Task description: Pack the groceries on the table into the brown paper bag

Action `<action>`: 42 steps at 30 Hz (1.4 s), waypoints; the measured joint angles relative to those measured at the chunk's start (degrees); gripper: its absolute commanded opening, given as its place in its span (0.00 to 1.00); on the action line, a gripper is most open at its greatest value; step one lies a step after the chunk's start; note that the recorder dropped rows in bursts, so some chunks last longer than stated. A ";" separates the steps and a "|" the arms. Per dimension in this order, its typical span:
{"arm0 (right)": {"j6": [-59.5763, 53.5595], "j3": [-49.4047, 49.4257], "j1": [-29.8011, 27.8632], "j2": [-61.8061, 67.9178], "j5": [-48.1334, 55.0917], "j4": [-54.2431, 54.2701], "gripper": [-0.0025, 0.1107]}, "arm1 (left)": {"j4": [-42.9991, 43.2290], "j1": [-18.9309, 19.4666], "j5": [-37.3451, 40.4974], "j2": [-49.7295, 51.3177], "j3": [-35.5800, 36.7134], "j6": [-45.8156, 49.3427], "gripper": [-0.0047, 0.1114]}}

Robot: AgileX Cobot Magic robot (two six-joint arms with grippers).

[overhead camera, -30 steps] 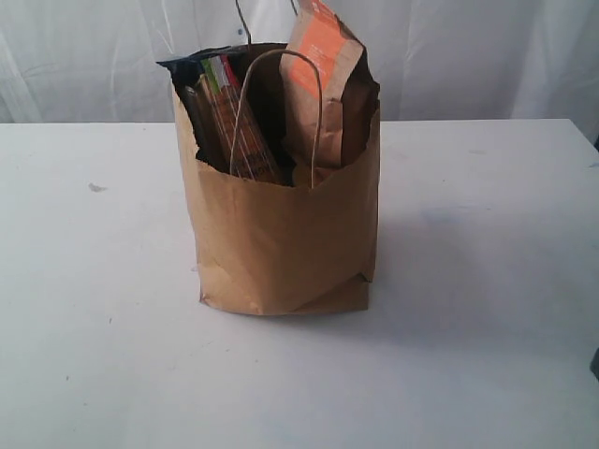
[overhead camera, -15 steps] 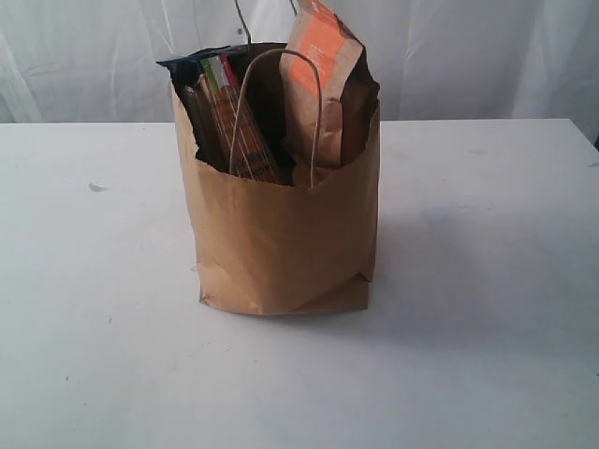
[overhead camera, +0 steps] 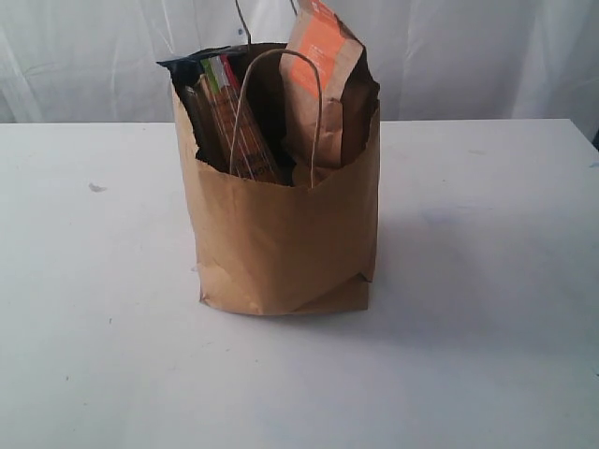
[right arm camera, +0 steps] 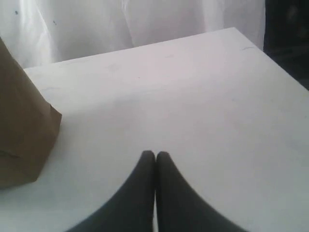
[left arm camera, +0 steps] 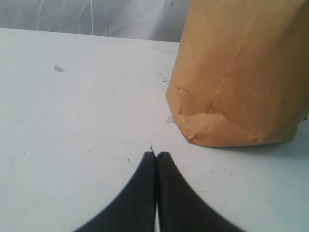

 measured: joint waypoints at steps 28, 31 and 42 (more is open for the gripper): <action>-10.68 0.00 -0.07 0.00 -2.13 -0.03 0.02 | 0.00 0.00 0.00 0.00 0.00 0.00 0.04; -10.68 0.00 -0.07 0.00 -2.13 -0.03 0.02 | 0.00 0.00 0.00 0.00 0.00 0.00 0.04; -10.68 0.00 -0.07 0.00 -2.13 -0.03 0.02 | 0.00 0.00 0.00 0.00 0.00 0.00 0.04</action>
